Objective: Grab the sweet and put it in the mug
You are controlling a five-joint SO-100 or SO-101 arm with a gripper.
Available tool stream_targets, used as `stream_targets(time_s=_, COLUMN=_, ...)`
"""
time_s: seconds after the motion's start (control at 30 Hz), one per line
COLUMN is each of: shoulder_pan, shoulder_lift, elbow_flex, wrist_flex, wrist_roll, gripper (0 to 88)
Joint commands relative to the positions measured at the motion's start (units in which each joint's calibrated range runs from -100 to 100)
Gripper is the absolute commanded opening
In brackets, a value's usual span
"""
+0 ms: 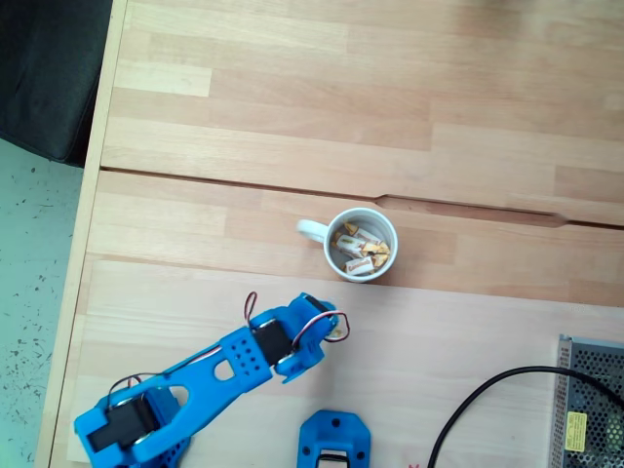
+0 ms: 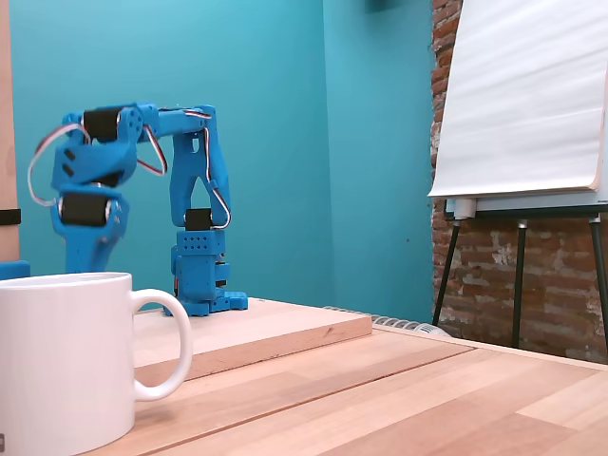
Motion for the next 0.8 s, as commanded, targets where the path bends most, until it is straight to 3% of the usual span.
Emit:
stream_targets(time_s=0.0, shoulder_pan=0.75, shoulder_lift=-7.25, elbow_flex=-4.93, wrist_flex=0.33, wrist_roll=-0.34, gripper=0.0)
stream_targets(time_s=0.6, shoulder_pan=-0.34, shoulder_lift=-8.28, elbow_flex=-20.27, wrist_flex=-0.64, wrist_roll=-0.34, gripper=0.0)
stream_targets(time_s=0.77, shoulder_pan=-4.41, shoulder_lift=-7.68, elbow_flex=-21.07, wrist_flex=-0.72, wrist_roll=-0.34, gripper=0.0)
